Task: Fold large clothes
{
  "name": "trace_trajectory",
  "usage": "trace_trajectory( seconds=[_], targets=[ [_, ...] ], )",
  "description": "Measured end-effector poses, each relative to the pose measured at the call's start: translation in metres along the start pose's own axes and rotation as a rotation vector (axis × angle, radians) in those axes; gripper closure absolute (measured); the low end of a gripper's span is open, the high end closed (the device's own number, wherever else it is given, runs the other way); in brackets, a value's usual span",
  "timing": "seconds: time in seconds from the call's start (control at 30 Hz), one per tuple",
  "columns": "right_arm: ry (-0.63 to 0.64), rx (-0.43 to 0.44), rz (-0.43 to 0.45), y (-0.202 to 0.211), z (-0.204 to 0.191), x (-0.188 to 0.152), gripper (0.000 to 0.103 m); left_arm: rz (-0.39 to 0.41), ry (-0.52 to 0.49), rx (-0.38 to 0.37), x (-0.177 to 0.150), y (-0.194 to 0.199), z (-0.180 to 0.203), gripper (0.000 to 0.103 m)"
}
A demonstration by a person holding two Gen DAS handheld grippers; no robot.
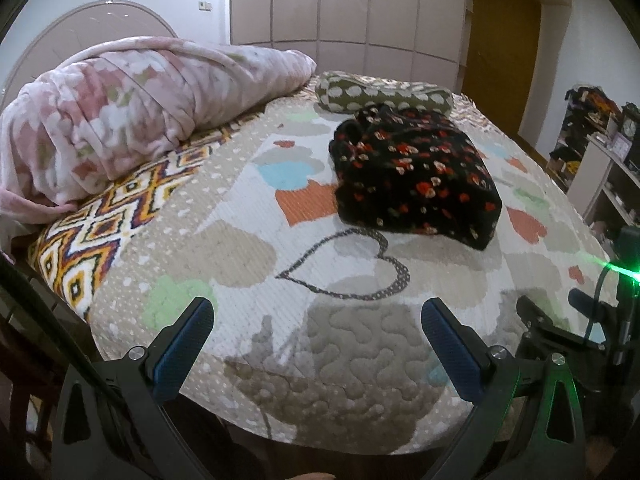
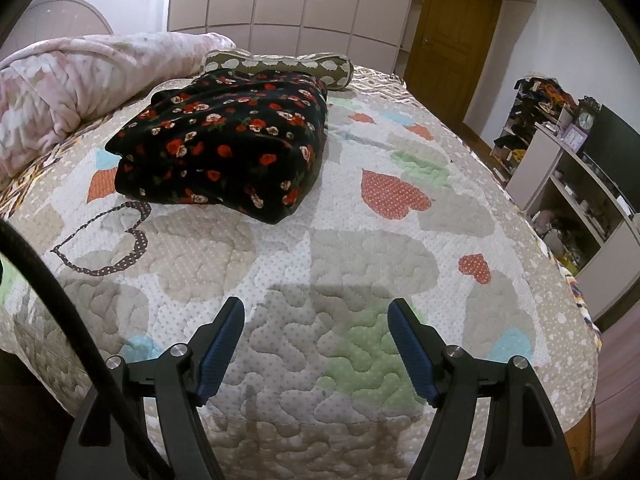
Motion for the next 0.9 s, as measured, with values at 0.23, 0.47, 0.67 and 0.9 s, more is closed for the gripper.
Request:
trace_trajectory(
  seconds=[0.23,0.47,0.67,0.9],
  targets=[
    [0.007,-0.005,0.001,0.0,-0.001,-0.001,0.022,-0.051,-0.009,-0.019,-0.007,-0.008,0.005,0.0],
    [0.008,-0.006,0.0,0.0,-0.001,-0.002,0.021,-0.081,-0.028,-0.012,-0.012,-0.014,0.011,0.0],
    [0.01,-0.005,-0.009,-0.002,-0.001,-0.004,0.021,-0.096,-0.024,-0.001,-0.014,-0.017,0.009,0.0],
    [0.018,-0.002,-0.012,-0.003,-0.001,-0.005,0.021,-0.108,-0.025,0.0,-0.015,-0.019,0.009,0.0]
  ],
)
Point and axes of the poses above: each gripper's, at about its wrist camera, not at the fingertips, and y roughly against the way its jaws point, z to its right, x to its top, the point moved 3 cm from there along -y, roughly the way its jaws point, and after that the axes turned 3 degrees about -y, right-handed, at the moved point
